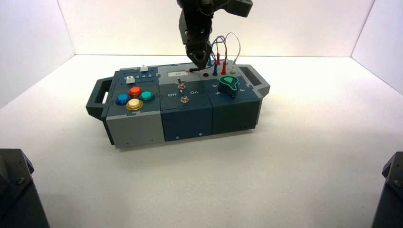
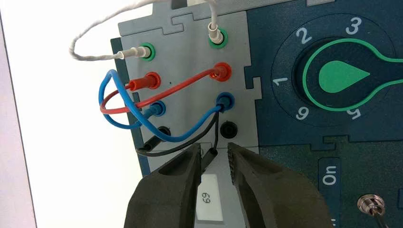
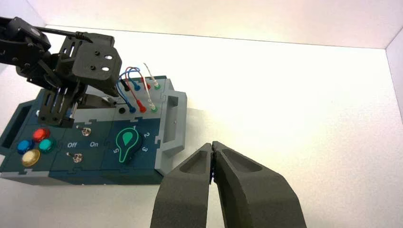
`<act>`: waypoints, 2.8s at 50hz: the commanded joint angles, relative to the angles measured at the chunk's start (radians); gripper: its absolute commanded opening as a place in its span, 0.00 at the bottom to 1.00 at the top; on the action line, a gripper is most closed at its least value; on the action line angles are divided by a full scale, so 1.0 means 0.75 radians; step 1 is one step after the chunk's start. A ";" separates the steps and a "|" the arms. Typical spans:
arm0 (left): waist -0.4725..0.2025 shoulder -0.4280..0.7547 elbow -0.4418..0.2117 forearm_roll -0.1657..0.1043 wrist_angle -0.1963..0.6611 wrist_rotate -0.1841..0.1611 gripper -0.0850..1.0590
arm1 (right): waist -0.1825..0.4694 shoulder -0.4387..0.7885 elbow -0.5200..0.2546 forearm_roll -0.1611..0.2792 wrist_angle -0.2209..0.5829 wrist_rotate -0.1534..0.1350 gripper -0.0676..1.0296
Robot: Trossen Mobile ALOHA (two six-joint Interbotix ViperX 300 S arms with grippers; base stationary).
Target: Insert the black wire.
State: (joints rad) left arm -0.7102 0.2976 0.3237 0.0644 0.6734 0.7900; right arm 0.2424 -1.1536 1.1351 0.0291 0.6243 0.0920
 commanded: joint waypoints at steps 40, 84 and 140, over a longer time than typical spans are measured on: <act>0.014 0.012 -0.031 0.002 0.035 0.078 0.34 | 0.000 0.016 -0.039 0.002 -0.008 0.002 0.04; 0.039 0.008 -0.039 0.012 0.051 0.139 0.27 | 0.002 0.010 -0.039 0.002 -0.008 0.002 0.04; 0.041 0.049 -0.076 0.025 0.133 0.170 0.10 | -0.002 -0.016 -0.039 0.002 -0.010 0.002 0.04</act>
State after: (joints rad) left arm -0.6872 0.3451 0.2945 0.0844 0.7639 0.9127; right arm 0.2408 -1.1720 1.1351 0.0276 0.6243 0.0920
